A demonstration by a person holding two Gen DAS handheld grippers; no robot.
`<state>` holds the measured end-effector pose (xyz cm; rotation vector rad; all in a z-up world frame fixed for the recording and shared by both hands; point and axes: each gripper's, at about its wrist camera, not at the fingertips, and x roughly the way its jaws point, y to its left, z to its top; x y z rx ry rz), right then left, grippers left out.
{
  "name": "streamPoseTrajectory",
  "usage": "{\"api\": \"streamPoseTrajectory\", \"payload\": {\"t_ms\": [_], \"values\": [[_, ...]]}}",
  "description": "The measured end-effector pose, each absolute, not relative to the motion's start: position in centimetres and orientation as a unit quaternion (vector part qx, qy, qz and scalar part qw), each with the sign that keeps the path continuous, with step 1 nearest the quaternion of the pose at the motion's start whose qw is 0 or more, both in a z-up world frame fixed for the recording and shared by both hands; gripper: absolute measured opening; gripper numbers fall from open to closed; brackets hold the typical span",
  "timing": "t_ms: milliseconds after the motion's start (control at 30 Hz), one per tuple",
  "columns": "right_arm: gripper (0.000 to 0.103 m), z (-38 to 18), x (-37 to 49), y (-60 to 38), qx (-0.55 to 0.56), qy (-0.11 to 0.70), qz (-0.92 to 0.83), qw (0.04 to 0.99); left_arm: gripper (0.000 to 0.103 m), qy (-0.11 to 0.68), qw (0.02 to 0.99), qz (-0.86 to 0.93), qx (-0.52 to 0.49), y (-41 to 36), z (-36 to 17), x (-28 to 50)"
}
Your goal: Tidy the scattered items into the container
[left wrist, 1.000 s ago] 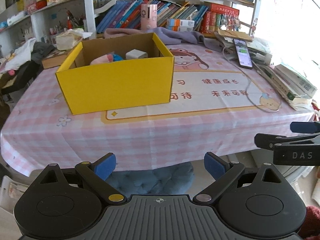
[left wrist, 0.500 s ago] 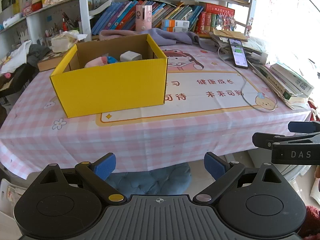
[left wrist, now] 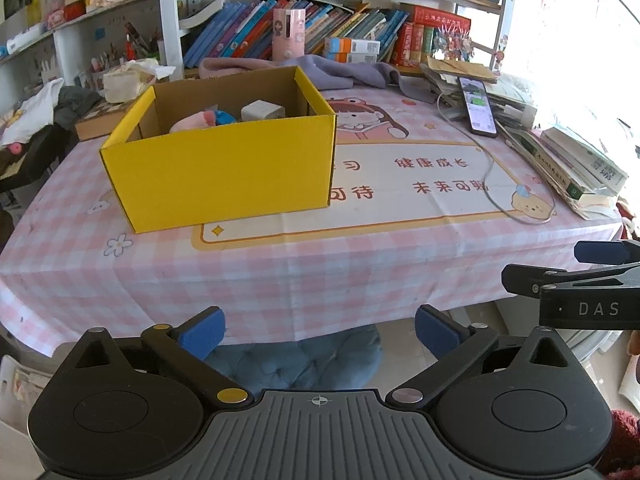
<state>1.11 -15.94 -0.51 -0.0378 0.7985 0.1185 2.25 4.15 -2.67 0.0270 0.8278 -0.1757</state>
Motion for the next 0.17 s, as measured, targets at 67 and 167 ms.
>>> {"api": "streamPoseTrajectory", "payload": {"t_ms": [67, 167], "values": [[0.098, -0.54, 1.12, -15.91, -0.018, 0.389, 0.058, 0.919, 0.102, 0.401, 0.912, -0.084, 0.013, 4.19, -2.65, 2.3], [0.098, -0.6, 1.35, -15.83, -0.019, 0.391, 0.058, 0.918, 0.102, 0.397, 0.913, -0.086, 0.018, 4.09, -2.53, 2.43]]}}
